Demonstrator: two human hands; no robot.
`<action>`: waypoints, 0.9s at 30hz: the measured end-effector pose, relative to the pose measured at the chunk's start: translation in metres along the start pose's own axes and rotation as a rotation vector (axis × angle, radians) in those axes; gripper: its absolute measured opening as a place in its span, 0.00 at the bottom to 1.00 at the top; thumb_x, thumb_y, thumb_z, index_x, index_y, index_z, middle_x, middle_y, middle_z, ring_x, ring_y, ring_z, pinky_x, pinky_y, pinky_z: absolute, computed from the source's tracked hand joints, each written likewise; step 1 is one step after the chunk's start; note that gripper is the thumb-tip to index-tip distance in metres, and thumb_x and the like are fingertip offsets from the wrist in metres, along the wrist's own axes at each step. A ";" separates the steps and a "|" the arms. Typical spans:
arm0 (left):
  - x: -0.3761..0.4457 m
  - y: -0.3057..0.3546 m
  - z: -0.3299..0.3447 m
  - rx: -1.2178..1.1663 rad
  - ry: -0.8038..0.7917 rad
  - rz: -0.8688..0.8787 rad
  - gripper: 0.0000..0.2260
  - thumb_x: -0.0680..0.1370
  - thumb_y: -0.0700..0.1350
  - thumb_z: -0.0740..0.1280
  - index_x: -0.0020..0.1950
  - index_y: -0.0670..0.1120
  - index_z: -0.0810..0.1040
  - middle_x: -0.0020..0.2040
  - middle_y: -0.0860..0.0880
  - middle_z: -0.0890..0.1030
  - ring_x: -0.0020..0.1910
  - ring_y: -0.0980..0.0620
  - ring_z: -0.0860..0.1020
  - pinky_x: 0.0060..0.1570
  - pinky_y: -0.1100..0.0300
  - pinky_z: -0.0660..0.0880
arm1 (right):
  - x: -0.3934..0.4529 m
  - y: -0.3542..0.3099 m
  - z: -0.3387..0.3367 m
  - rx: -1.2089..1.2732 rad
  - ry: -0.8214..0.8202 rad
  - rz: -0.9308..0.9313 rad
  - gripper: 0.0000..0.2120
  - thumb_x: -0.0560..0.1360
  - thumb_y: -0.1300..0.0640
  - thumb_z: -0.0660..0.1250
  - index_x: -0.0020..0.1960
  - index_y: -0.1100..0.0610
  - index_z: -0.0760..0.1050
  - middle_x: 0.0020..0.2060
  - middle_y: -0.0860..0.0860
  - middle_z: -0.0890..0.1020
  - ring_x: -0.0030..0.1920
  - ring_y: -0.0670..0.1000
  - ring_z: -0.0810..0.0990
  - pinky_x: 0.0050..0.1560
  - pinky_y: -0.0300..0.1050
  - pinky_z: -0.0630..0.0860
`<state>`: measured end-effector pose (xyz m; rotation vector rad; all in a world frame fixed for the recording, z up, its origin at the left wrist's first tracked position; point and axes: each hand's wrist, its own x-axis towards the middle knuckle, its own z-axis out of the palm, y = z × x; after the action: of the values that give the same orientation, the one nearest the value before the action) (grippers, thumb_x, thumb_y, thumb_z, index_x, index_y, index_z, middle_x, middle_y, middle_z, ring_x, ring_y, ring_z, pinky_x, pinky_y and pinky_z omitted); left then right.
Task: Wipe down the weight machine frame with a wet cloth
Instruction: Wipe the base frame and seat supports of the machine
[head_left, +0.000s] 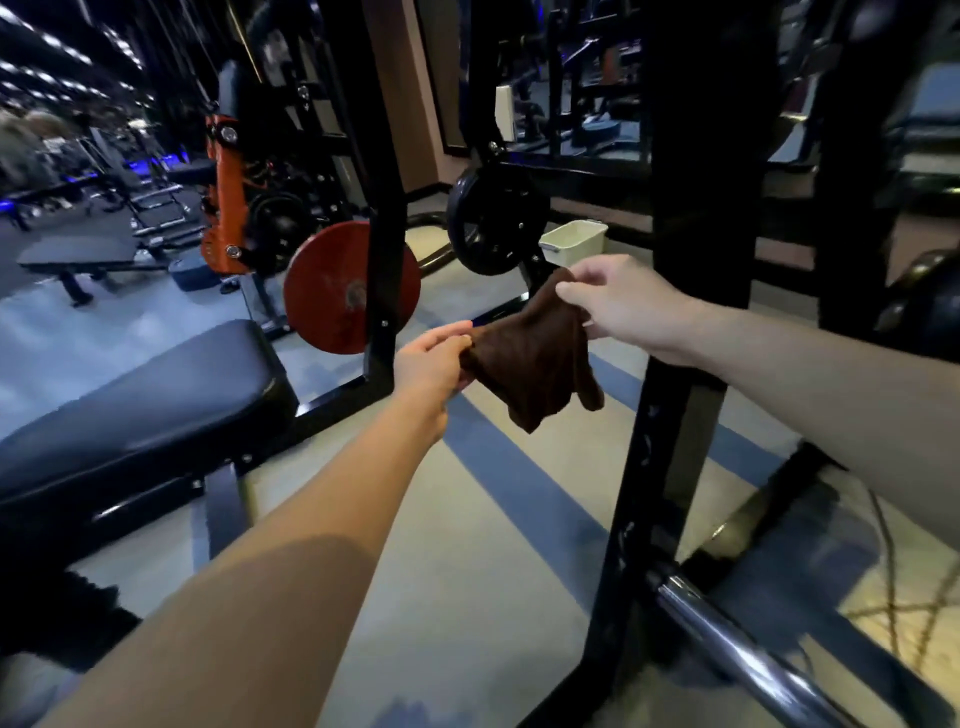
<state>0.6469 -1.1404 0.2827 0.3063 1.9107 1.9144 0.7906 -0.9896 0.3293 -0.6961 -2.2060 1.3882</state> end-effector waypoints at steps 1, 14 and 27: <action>-0.002 -0.018 0.003 -0.013 -0.014 0.005 0.09 0.81 0.36 0.67 0.50 0.48 0.86 0.49 0.45 0.87 0.47 0.48 0.85 0.46 0.56 0.83 | -0.006 0.016 0.003 -0.011 0.013 -0.008 0.08 0.82 0.52 0.65 0.49 0.53 0.82 0.51 0.62 0.85 0.53 0.64 0.85 0.58 0.67 0.80; -0.031 -0.144 0.010 -0.285 0.058 -0.218 0.10 0.80 0.38 0.66 0.56 0.48 0.85 0.51 0.45 0.86 0.52 0.48 0.85 0.48 0.55 0.82 | -0.077 0.105 0.035 -0.187 -0.086 -0.065 0.08 0.83 0.51 0.66 0.56 0.53 0.82 0.42 0.45 0.82 0.42 0.43 0.81 0.49 0.43 0.79; -0.024 -0.175 0.000 -0.172 -0.191 -0.215 0.24 0.75 0.28 0.59 0.68 0.43 0.76 0.38 0.48 0.84 0.37 0.53 0.74 0.41 0.59 0.71 | -0.075 0.140 0.067 -0.209 -0.027 -0.050 0.09 0.83 0.50 0.64 0.54 0.52 0.82 0.48 0.49 0.84 0.49 0.49 0.83 0.58 0.53 0.81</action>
<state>0.6916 -1.1561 0.1131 0.2134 1.5771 1.8214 0.8334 -1.0308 0.1675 -0.6914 -2.3961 1.1595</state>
